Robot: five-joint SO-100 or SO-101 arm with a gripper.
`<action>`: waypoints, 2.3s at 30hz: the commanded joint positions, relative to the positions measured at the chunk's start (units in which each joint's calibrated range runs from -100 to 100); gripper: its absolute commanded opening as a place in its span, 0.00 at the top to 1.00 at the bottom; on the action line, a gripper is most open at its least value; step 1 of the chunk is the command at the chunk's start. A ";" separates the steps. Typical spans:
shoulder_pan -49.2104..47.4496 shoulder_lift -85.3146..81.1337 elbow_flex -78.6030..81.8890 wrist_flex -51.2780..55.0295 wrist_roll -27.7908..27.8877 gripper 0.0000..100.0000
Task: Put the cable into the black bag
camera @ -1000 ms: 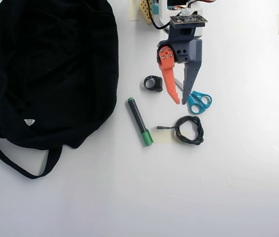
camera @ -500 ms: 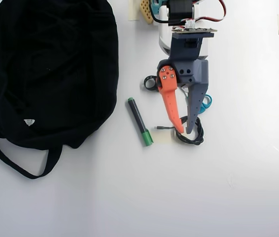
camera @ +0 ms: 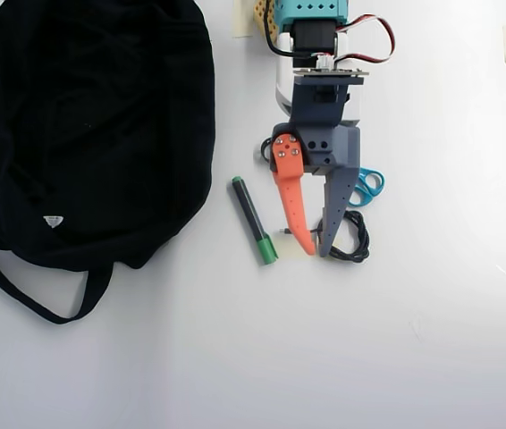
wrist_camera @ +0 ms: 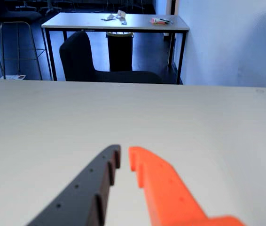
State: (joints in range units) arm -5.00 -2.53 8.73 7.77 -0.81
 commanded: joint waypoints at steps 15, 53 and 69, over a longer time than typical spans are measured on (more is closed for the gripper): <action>0.66 -1.53 -3.16 16.17 -0.24 0.98; -1.14 -0.54 -8.10 73.02 0.33 0.98; -4.88 -1.70 -8.82 72.50 0.28 0.97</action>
State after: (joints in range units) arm -9.26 -2.53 2.44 80.68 -0.81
